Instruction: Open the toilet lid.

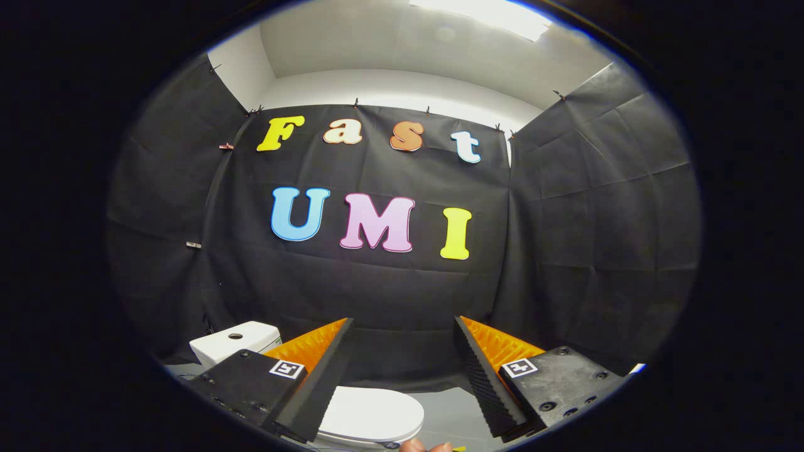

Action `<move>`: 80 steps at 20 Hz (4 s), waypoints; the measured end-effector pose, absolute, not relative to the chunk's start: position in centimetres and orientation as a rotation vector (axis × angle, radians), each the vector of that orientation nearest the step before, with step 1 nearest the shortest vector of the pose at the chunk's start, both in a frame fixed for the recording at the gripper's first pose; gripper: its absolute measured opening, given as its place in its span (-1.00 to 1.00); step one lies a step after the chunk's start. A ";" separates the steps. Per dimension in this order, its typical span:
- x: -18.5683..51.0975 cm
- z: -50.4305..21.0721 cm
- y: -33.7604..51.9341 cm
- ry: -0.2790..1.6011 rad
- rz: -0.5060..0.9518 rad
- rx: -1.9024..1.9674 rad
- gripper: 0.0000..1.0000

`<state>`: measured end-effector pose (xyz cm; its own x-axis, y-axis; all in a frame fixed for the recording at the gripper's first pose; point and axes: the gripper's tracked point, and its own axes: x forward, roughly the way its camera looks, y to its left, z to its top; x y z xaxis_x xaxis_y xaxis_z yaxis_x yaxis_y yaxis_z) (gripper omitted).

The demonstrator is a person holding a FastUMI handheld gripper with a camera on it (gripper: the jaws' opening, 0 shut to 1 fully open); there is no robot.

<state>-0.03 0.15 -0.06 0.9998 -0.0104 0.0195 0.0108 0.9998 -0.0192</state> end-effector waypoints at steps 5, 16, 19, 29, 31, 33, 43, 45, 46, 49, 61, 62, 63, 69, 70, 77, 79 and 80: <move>0.5 -1.1 0.0 -0.015 -0.018 -0.026 0.96; 2.2 -6.1 0.4 0.012 -0.020 -0.008 0.96; 2.7 -8.8 0.5 0.034 -0.014 -0.018 0.96; 3.8 -17.0 0.6 0.055 0.004 -0.078 0.96; 3.8 -19.1 1.0 0.067 0.023 -0.087 0.96; 3.7 -21.4 1.3 0.086 0.040 -0.098 0.96; 2.7 -30.9 3.1 0.213 0.141 -0.040 0.97; 2.6 -32.9 2.7 0.262 0.142 -0.004 0.97; 2.5 -34.1 2.3 0.288 0.140 0.018 0.97; 2.0 -37.4 1.5 0.385 0.143 0.121 0.97; 0.8 -49.7 -1.1 0.759 0.110 0.550 0.98; 0.5 -50.9 -1.9 0.790 0.098 0.596 0.98; 0.3 -51.6 -2.1 0.815 0.087 0.646 0.98; 0.6 -55.1 -1.3 0.932 0.052 0.929 0.97; 0.7 -55.6 -1.3 0.949 0.044 0.959 0.97; 0.9 -57.5 -0.5 1.023 0.068 1.124 0.54; 0.6 -59.1 -0.1 1.059 0.041 1.090 0.20; 1.0 -59.1 -0.5 1.053 0.038 1.106 -0.06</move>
<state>1.00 -0.46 -59.12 0.5448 0.5021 -0.6716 0.4529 0.4978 0.7396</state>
